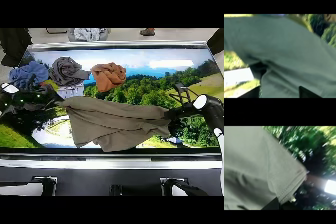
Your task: Fold the shirts.
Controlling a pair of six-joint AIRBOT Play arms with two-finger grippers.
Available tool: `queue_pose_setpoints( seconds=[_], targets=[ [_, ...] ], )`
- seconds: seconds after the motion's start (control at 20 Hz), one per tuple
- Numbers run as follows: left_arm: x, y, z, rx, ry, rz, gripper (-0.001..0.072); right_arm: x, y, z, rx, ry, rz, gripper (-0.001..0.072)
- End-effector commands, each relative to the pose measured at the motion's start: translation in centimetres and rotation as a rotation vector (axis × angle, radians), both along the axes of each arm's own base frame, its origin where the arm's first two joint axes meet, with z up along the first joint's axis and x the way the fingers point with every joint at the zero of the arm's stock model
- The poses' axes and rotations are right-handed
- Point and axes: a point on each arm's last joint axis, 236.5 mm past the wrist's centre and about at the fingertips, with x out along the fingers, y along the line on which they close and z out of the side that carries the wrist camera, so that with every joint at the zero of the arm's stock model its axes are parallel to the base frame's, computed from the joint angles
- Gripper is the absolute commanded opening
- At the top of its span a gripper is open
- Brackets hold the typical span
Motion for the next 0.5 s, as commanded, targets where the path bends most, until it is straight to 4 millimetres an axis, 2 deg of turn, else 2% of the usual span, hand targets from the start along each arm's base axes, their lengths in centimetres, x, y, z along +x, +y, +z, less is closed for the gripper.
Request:
queue_pose_setpoints(
  seconds=[0.0,0.1,0.15,0.25,0.35,0.45],
  targets=[
    [-6.3,1.3,-1.0,0.106,0.136,-0.083,0.0431,-2.0,0.5,-0.8,0.001,0.082,0.069,0.0043],
    [-10.2,-1.0,-3.1,0.062,0.180,-0.075,0.0436,-2.5,0.6,-0.9,0.002,0.100,0.087,0.0043],
    [-12.0,-2.3,-4.3,0.029,0.204,-0.071,0.0462,-2.5,0.6,-0.9,0.003,0.104,0.088,0.0043],
    [-15.0,-5.1,-6.5,-0.042,0.243,-0.071,0.0479,-2.7,0.6,-0.9,0.004,0.109,0.089,0.0043],
    [-16.5,-7.6,-7.7,-0.114,0.262,-0.075,0.0479,-2.9,0.7,-0.9,0.006,0.119,0.091,0.0043],
    [-17.0,-9.0,-8.7,-0.121,0.260,-0.071,0.0479,-3.1,0.7,-1.0,0.007,0.125,0.095,0.0043]
  ],
)
